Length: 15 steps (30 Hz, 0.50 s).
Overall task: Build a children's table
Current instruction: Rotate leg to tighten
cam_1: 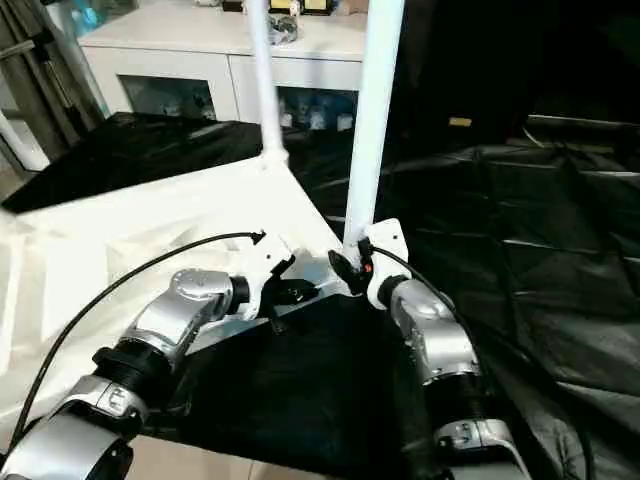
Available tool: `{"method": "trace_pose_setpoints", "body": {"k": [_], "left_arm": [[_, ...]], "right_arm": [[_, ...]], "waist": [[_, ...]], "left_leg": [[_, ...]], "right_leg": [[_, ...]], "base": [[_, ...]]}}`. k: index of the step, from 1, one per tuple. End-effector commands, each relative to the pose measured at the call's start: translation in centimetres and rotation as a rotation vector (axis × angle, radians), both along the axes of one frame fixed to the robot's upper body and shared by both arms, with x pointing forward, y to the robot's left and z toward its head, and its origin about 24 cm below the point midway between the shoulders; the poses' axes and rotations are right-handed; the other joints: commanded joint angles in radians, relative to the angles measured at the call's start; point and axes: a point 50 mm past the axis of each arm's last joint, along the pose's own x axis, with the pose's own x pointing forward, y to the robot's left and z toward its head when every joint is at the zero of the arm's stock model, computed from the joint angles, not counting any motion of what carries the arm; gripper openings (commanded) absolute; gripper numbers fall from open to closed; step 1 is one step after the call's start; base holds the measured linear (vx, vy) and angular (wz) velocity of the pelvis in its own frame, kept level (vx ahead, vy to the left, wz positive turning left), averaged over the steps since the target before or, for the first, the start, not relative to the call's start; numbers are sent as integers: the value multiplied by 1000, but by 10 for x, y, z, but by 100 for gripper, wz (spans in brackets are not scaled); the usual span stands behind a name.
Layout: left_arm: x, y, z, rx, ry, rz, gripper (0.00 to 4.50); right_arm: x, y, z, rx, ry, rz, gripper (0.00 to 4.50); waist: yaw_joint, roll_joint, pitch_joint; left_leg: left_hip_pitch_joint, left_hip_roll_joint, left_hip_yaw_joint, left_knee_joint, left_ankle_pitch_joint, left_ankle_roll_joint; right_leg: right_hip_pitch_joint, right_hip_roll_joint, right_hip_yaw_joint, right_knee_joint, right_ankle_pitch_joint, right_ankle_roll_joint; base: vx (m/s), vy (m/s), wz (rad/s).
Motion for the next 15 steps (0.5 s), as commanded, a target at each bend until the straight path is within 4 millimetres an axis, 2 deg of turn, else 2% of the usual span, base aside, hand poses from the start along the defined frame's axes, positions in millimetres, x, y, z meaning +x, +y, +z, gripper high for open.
{"method": "trace_pose_setpoints", "body": {"k": [1,4,6,7,8,10,11,12,13,15], "left_arm": [[1,-18,7,-13,-38,-35,0],[1,-12,8,-3,-52,-79,0],[-2,-8,7,-1,-46,-114,0],[-3,-6,8,1,-43,-138,0],[-5,-3,8,1,-43,-171,0],[-7,0,9,1,-42,-198,0],[-8,2,10,-2,-44,-218,0],[-9,3,11,-9,-45,-241,0],[-11,6,11,-13,-39,-265,0],[-13,11,12,-16,-33,-309,0]], "right_arm": [[-16,41,-17,86,102,169,316],[-19,40,-12,75,76,252,331],[-22,38,-8,57,52,324,359],[-25,35,-5,51,43,376,359],[-27,32,-1,41,26,436,359],[-29,28,1,29,16,480,359],[-30,25,2,21,17,508,359],[-32,21,4,9,16,539,359],[-34,17,5,-4,16,574,359],[-37,10,7,-13,31,635,359]], "waist": [[-1,-12,-35],[0,-7,-37],[0,-8,-38],[1,-9,-39],[5,-11,-43],[5,-10,-45],[7,-4,-46],[7,-9,-48],[9,-5,-48],[16,-4,-48]], "left_leg": [[-6,12,-2,-76,-281,29],[-8,14,-4,-77,-269,33],[-8,14,-3,-76,-264,36],[-8,14,-3,-75,-257,39],[-11,15,-2,-70,-220,54],[-13,15,0,-66,-178,72],[-13,15,-1,-66,-166,75],[-13,15,1,-61,-144,86],[-13,15,1,-61,-135,90],[-11,18,3,-59,-133,104]], "right_leg": [[31,-37,28,-91,-305,-176],[34,-38,27,-87,-278,-183],[35,-38,28,-86,-256,-192],[37,-37,27,-85,-244,-195],[43,-38,28,-77,-180,-209],[44,-39,28,-71,-106,-233],[46,-39,26,-69,-86,-240],[47,-38,25,-65,-41,-255],[48,-38,24,-62,-26,-262],[48,-37,22,-61,-19,-276]], "base": [[0,0,0],[0,0,0],[0,0,0],[0,0,0],[0,0,0],[0,0,0],[0,0,0],[0,0,0],[0,0,0],[0,0,0]]}}
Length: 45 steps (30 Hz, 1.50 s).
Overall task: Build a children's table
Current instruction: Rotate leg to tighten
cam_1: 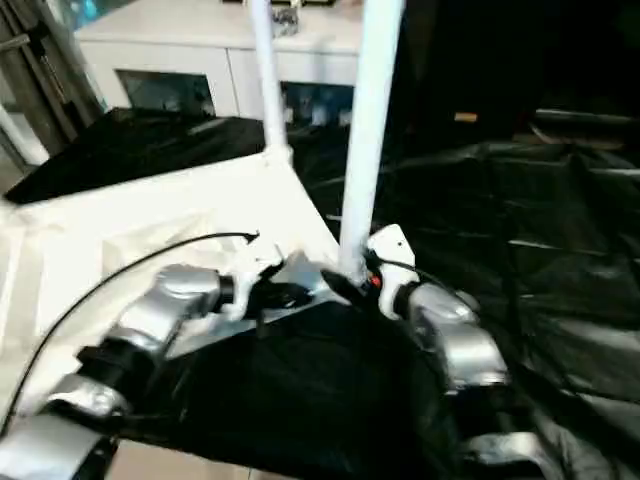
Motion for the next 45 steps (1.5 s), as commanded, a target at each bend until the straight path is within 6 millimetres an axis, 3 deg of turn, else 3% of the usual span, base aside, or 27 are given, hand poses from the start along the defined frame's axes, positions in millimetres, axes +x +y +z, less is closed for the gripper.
{"method": "trace_pose_setpoints", "body": {"k": [1,4,6,11,18,22,23,24,26,27,28,29,34,36,40,41,43,45], "left_arm": [[-6,-10,4,-21,-9,-102,0],[-11,-1,6,-20,9,-167,0],[-13,2,7,-22,18,-194,0],[-16,10,8,-11,37,-236,0],[-17,13,6,-4,61,-229,0],[-11,12,5,7,35,-156,0],[2,8,3,18,-2,-4,0],[2,8,3,18,-2,-4,0],[11,4,2,36,-25,114,0],[13,1,1,34,-20,138,0],[13,1,1,34,-20,138,0],[15,-5,2,26,-20,168,0],[14,-32,5,-27,-12,159,0],[10,-38,4,-30,-12,117,0],[7,-36,1,1,-31,81,0],[5,-31,1,6,-34,51,0],[4,-27,1,5,-34,27,0],[0,-20,2,6,-26,-32,0]], "right_arm": [[-17,26,-5,38,64,235,359],[-27,17,-2,28,122,350,359],[-31,14,-1,24,143,387,335],[-37,13,-2,16,182,445,295],[-40,16,-1,28,207,473,253],[-40,19,-3,40,203,442,247],[-32,21,-13,10,180,300,246],[-32,21,-13,10,180,300,246],[-19,21,-27,-35,160,84,243],[-14,22,-32,-46,156,-6,243],[-14,22,-32,-46,156,-6,243],[-10,24,-37,-59,161,-98,236],[-1,43,-42,-27,163,-291,221],[0,55,-36,58,159,-262,264],[-3,61,-30,113,162,-181,292],[-6,58,-25,104,135,-105,305],[-8,55,-22,95,122,-57,321],[-16,46,-17,59,102,78,328]], "waist": [[3,-3,-50],[13,-4,-49],[19,-3,-48],[25,-5,-46],[27,-4,-50],[27,-6,-48],[25,-6,-45],[23,-7,-42],[16,-6,-32],[13,-7,-32],[10,-10,-31],[1,-7,-34],[-10,-8,-36],[-10,-8,-39],[-10,-4,-41],[-11,1,-41],[-10,-3,-43],[-6,3,-45]], "left_leg": [[-3,17,5,-50,-132,104],[1,21,5,-50,-148,107],[0,22,6,-52,-153,107],[1,23,5,-56,-169,77],[0,21,4,-51,-125,83],[0,20,5,-52,-141,79],[3,20,6,-53,-159,65],[3,17,7,-55,-177,56],[7,14,4,-64,-256,19],[12,12,-2,-67,-299,0],[9,11,-3,-68,-299,-6],[6,12,-6,-71,-288,-12],[5,10,-5,-71,-304,-9],[3,10,-4,-70,-285,3],[1,13,-4,-69,-258,22],[0,13,-4,-69,-253,23],[1,14,-2,-66,-243,35],[1,15,-3,-64,-219,46]], "right_leg": [[54,-37,29,-59,-1,-285],[55,-37,28,-57,-5,-293],[53,-39,27,-56,-22,-292],[51,-41,29,-60,-89,-275],[53,-39,28,-51,-17,-283],[52,-41,29,-56,-50,-281],[46,-42,30,-61,-91,-271],[45,-42,30,-66,-123,-268],[42,-43,27,-80,-290,-227],[42,-48,26,-90,-402,-189],[43,-47,27,-91,-423,-173],[42,-43,29,-90,-401,-159],[40,-40,30,-90,-342,-174],[42,-41,32,-87,-301,-183],[46,-41,31,-82,-228,-202],[48,-40,31,-80,-204,-209],[51,-40,31,-78,-167,-219],[55,-40,30,-72,-119,-233]], "base": [[0,0,0],[0,0,0],[0,0,0],[0,0,0],[0,0,0],[0,0,0],[0,0,0],[0,0,0],[-25,2,-2],[0,0,0],[0,0,0],[0,0,0],[0,0,0],[0,0,0],[0,0,0],[0,0,0],[0,0,0],[0,0,0]]}}
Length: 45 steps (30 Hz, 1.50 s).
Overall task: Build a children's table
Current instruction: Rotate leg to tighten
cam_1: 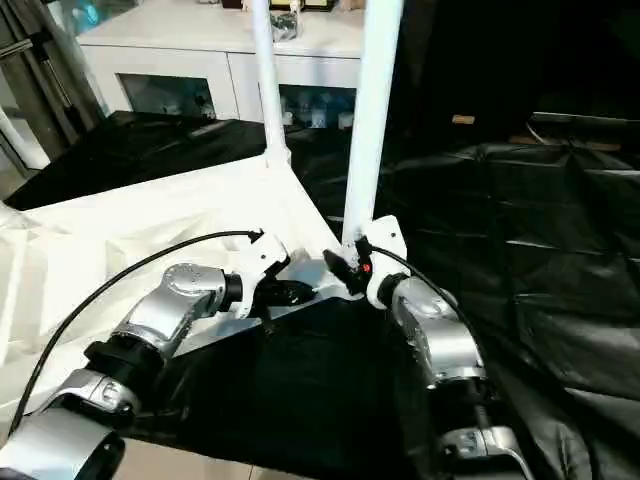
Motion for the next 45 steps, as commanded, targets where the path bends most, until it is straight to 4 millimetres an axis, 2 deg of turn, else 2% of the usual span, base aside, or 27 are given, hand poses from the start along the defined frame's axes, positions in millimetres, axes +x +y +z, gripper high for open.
{"method": "trace_pose_setpoints", "body": {"k": [1,3,5,9,10,11,14,15,16,17,20,23,24,25,28,30,32,34,35,36,38,39,40,41,42,44,45], "left_arm": [[-4,-11,4,-9,-18,-78,0],[-8,-6,5,-5,-12,-137,0],[-11,-2,6,-6,-6,-185,0],[-20,14,6,20,36,-305,0],[-20,15,6,25,36,-305,0],[-20,17,5,44,36,-307,0],[-19,19,5,55,36,-307,0],[-19,20,5,53,35,-302,0],[-19,20,5,52,35,-302,0],[-19,21,6,49,35,-297,0],[-19,22,6,46,35,-285,0],[-15,20,5,39,27,-224,0],[-12,17,4,31,21,-166,0],[-9,15,3,25,17,-123,0],[-6,10,2,16,11,-63,0],[1,-2,1,0,14,48,0],[4,-13,0,-14,12,104,0],[4,-16,0,-19,10,117,0],[5,-28,2,-44,-3,136,0],[4,-30,3,-48,-6,130,0],[3,-33,3,-51,-17,109,0],[2,-32,3,-41,-22,104,0],[2,-32,3,-41,-22,104,0],[2,-30,2,-31,-30,95,0],[2,-27,1,-20,-39,85,0],[2,-25,0,-16,-52,74,0],[2,-25,0,-15,-52,75,0]], "right_arm": [[-21,34,-19,36,114,239,328],[-30,25,-16,11,120,344,328],[-35,20,-15,0,131,411,328],[-50,3,-12,-48,184,584,328],[-50,3,-12,-50,187,590,328],[-51,2,-12,-52,198,607,328],[-51,2,-12,-53,204,615,305],[-51,2,-12,-56,209,627,298],[-51,2,-12,-56,210,629,298],[-51,4,-12,-58,217,646,280],[-51,9,-11,-39,214,658,254],[-53,13,-12,-13,205,641,247],[-53,15,-15,-5,193,596,237],[-51,16,-18,-3,189,544,230],[-47,18,-23,-1,185,449,225],[-35,21,-33,6,183,228,212],[-27,23,-40,15,190,75,209],[-25,24,-42,16,192,37,207],[-19,31,-45,22,198,-61,207],[-18,34,-44,20,193,-76,207],[-15,39,-43,30,188,-93,207],[-16,41,-41,62,195,-82,241],[-16,41,-41,62,195,-82,261],[-16,40,-40,73,198,-87,274],[-16,37,-38,78,199,-76,273],[-17,30,-35,42,172,-58,294],[-17,29,-35,38,170,-56,309]], "waist": [[2,-4,-46],[6,-2,-44],[12,-4,-42],[19,-4,-44],[18,-20,-43],[22,-13,-41],[25,-15,-38],[25,-19,-39],[26,-18,-40],[27,-12,-42],[27,-13,-44],[27,-14,-43],[27,-12,-42],[26,-17,-39],[22,-16,-33],[13,-18,-30],[3,-29,-29],[-1,-25,-28],[-4,-22,-28],[-6,-22,-28],[-13,-24,-30],[-14,-21,-30],[-15,-23,-30],[-17,-24,-31],[-17,-23,-31],[-15,-32,-32],[-14,-29,-32]], "left_leg": [[-7,14,2,-60,-197,60],[-4,16,3,-61,-195,60],[-6,18,4,-61,-195,73],[-4,22,5,-60,-188,83],[-6,23,7,-60,-189,86],[-5,23,5,-61,-190,83],[-2,23,4,-65,-211,61],[-3,23,4,-65,-210,59],[-3,22,4,-65,-204,57],[-2,21,4,-62,-189,57],[-3,21,5,-60,-163,65],[-4,20,6,-59,-165,67],[-3,21,6,-60,-170,64],[-2,20,7,-62,-195,58],[0,19,3,-69,-247,32],[3,15,1,-72,-289,7],[3,12,-6,-76,-324,-8],[0,11,-8,-77,-331,-8],[2,11,-8,-77,-351,-1],[3,11,-8,-77,-359,-4],[-2,10,-12,-80,-364,-5],[0,11,-11,-79,-369,-2],[1,11,-10,-78,-374,1],[-5,12,-10,-79,-357,9],[-5,12,-9,-79,-353,11],[-5,14,-7,-79,-339,17],[-6,15,-8,-79,-336,18]], "right_leg": [[48,-38,32,-69,-81,-246],[46,-40,30,-70,-91,-257],[51,-39,30,-69,-101,-257],[49,-39,29,-63,-89,-267],[48,-38,29,-65,-97,-266],[46,-41,29,-65,-126,-264],[43,-43,32,-70,-187,-248],[44,-42,32,-70,-188,-246],[44,-43,33,-69,-185,-245],[44,-42,33,-67,-162,-247],[46,-41,32,-63,-113,-257],[45,-41,31,-63,-112,-260],[45,-41,31,-64,-120,-259],[43,-41,31,-71,-168,-250],[40,-43,32,-79,-286,-217],[32,-43,32,-91,-387,-181],[29,-43,28,-98,-463,-146],[28,-44,29,-100,-480,-134],[23,-43,30,-105,-494,-122],[20,-43,30,-107,-494,-121],[23,-41,28,-107,-478,-114],[21,-41,28,-107,-469,-116],[20,-40,29,-109,-463,-119],[25,-40,30,-104,-426,-130],[25,-40,30,-103,-415,-133],[26,-41,32,-100,-391,-143],[27,-41,32,-98,-387,-146]], "base": [[0,0,0],[0,0,0],[0,0,0],[0,0,0],[0,0,0],[0,0,0],[0,0,0],[0,0,0],[0,0,0],[0,0,0],[0,0,0],[0,0,0],[0,0,0],[0,0,0],[0,0,0],[0,0,0],[0,0,0],[0,0,0],[0,0,0],[0,0,0],[0,0,0],[0,0,0],[0,0,0],[0,0,0],[0,0,0],[0,0,0],[0,0,0]]}}
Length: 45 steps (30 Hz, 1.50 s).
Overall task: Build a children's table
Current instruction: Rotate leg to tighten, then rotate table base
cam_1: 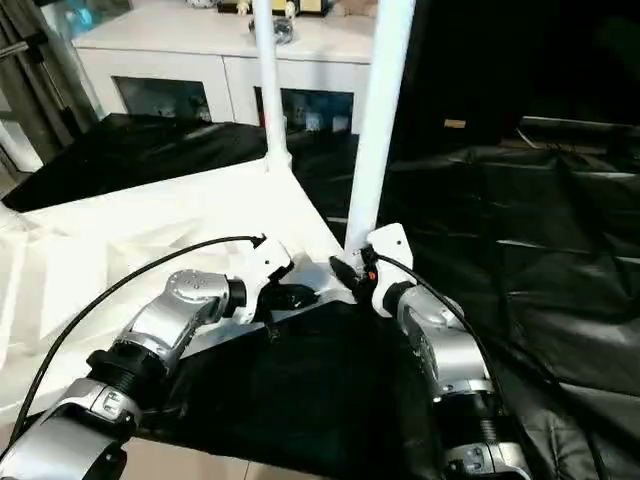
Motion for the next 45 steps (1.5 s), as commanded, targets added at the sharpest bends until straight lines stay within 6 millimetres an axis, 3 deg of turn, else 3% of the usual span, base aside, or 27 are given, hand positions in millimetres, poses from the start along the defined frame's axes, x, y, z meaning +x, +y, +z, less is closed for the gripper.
{"method": "trace_pose_setpoints", "body": {"k": [1,7,8,9,10,11,12,13,14,16,18,21,23,24,25,26,27,28,29,30,31,35,36,37,41,42,45], "left_arm": [[1,-11,6,-6,-46,-26,0],[0,-3,6,-5,-62,-41,0],[-2,0,5,-1,-60,-51,0],[-2,0,5,-1,-60,-51,0],[-2,1,4,2,-61,-53,0],[-5,2,4,-23,-51,-59,0],[-5,3,4,-32,-47,-58,0],[-6,3,4,-41,-38,-64,44],[-10,4,5,-54,-22,-85,55],[-11,4,5,-61,-14,-93,55],[-14,5,6,-69,-10,-103,76],[-18,13,22,-105,-35,-67,104],[-19,15,24,-107,-35,-59,136],[-23,22,29,-104,-34,-47,136],[-29,32,33,-101,-21,-37,150],[-40,47,39,-94,-11,-22,158],[-42,50,40,-92,-10,-18,158],[-48,58,42,-81,-9,-5,169],[-59,71,45,-68,-1,19,169],[-62,74,45,-66,3,23,169],[-64,77,46,-64,6,28,169],[-95,105,51,-58,87,66,169],[-105,113,52,-48,117,81,169],[-108,116,53,-45,126,87,169],[-119,134,48,18,150,186,169],[-119,135,48,24,152,192,169],[-129,140,45,68,190,226,169]], "right_arm": [[-19,23,-25,8,139,166,319],[-23,-38,7,-46,49,243,319],[-25,-65,21,-62,25,236,319],[-25,-65,21,-62,25,236,319],[-27,-78,29,-72,12,237,319],[-34,-96,41,-88,8,265,319],[-38,-100,45,-93,11,282,319],[-41,-102,47,-92,20,301,323],[-47,-105,49,-84,40,336,323],[-50,-104,50,-79,57,357,323],[-56,-102,49,-62,86,388,323],[-65,-76,39,-5,130,496,323],[-66,-72,37,2,134,504,323],[-67,-64,35,14,139,529,323],[-65,-56,31,26,141,537,323],[-61,-42,25,33,129,539,323],[-60,-39,24,34,127,538,323],[-56,-33,22,39,127,523,323],[-50,-21,18,54,115,496,323],[-49,-18,18,58,110,490,323],[-47,-15,17,62,105,485,323],[-36,12,16,131,51,428,323],[-32,20,15,154,37,392,323],[-31,22,15,163,33,376,323],[-20,36,11,218,25,274,323],[-19,37,10,220,23,264,323],[-1,38,6,269,15,38,323]], "waist": [[4,-15,-29],[25,-20,-34],[33,-20,-37],[36,-22,-39],[36,-22,-40],[36,-19,-45],[39,-19,-46],[39,-22,-49],[39,-26,-49],[36,-26,-49],[35,-23,-47],[39,-24,-45],[39,-22,-45],[39,-25,-43],[40,-36,-44],[33,-29,-38],[31,-25,-38],[28,-23,-36],[27,-35,-36],[27,-32,-33],[31,-28,-34],[39,-32,-31],[41,-29,-31],[36,-35,-29],[37,-32,-23],[37,-33,-21],[37,-36,-22]], "left_leg": [[-7,15,-5,-80,-332,18],[-7,20,3,-69,-250,60],[-12,18,5,-63,-198,81],[-12,19,6,-60,-179,88],[-14,17,6,-57,-159,96],[-18,15,6,-51,-110,120],[-19,18,5,-49,-98,128],[-21,15,6,-43,-69,152],[-26,11,7,-40,-49,171],[-29,11,7,-38,-45,184],[-26,15,8,-38,-51,188],[-22,24,7,-43,-72,173],[-16,28,6,-43,-79,155],[-18,26,6,-44,-79,153],[-18,31,5,-47,-79,141],[-28,27,3,-55,-87,131],[-23,26,3,-54,-98,119],[-19,25,6,-54,-111,112],[-14,27,7,-53,-106,93],[-18,26,6,-57,-107,87],[-6,26,9,-54,-120,76],[-9,23,10,-57,-99,54],[-10,22,9,-59,-101,51],[-11,21,9,-61,-110,46],[-1,21,11,-65,-178,12],[-7,18,9,-69,-185,6],[-4,17,7,-71,-217,-16]], "right_leg": [[26,-40,33,-98,-376,-153],[35,-41,39,-87,-251,-187],[42,-41,38,-80,-188,-202],[43,-41,38,-77,-157,-209],[43,-40,38,-73,-129,-219],[50,-38,35,-65,-43,-241],[52,-39,35,-62,-14,-248],[53,-38,34,-55,43,-262],[55,-37,32,-52,64,-264],[53,-39,30,-52,54,-266],[47,-37,28,-55,20,-269],[42,-38,29,-55,-34,-276],[37,-38,31,-53,-40,-281],[37,-36,31,-53,-40,-281],[40,-41,31,-46,-33,-284],[39,-40,28,-46,-73,-273],[37,-39,28,-48,-96,-269],[32,-36,30,-54,-117,-265],[29,-34,33,-48,-102,-269],[30,-34,33,-47,-106,-266],[22,-32,35,-49,-115,-263],[24,-28,37,-40,-67,-258],[24,-28,37,-39,-70,-254],[22,-28,37,-39,-81,-251],[13,-25,42,-46,-124,-233],[18,-24,42,-46,-135,-226],[15,-28,47,-48,-185,-205]], "base": [[0,0,0],[0,0,0],[0,0,0],[0,0,0],[0,0,0],[0,0,0],[0,0,0],[0,0,0],[0,0,0],[0,0,0],[0,0,0],[0,0,0],[0,0,0],[0,0,0],[0,0,0],[0,0,0],[0,0,0],[0,0,0],[0,0,0],[0,0,0],[0,0,0],[0,0,0],[0,0,0],[0,0,0],[0,0,0],[0,0,0],[0,0,0]]}}
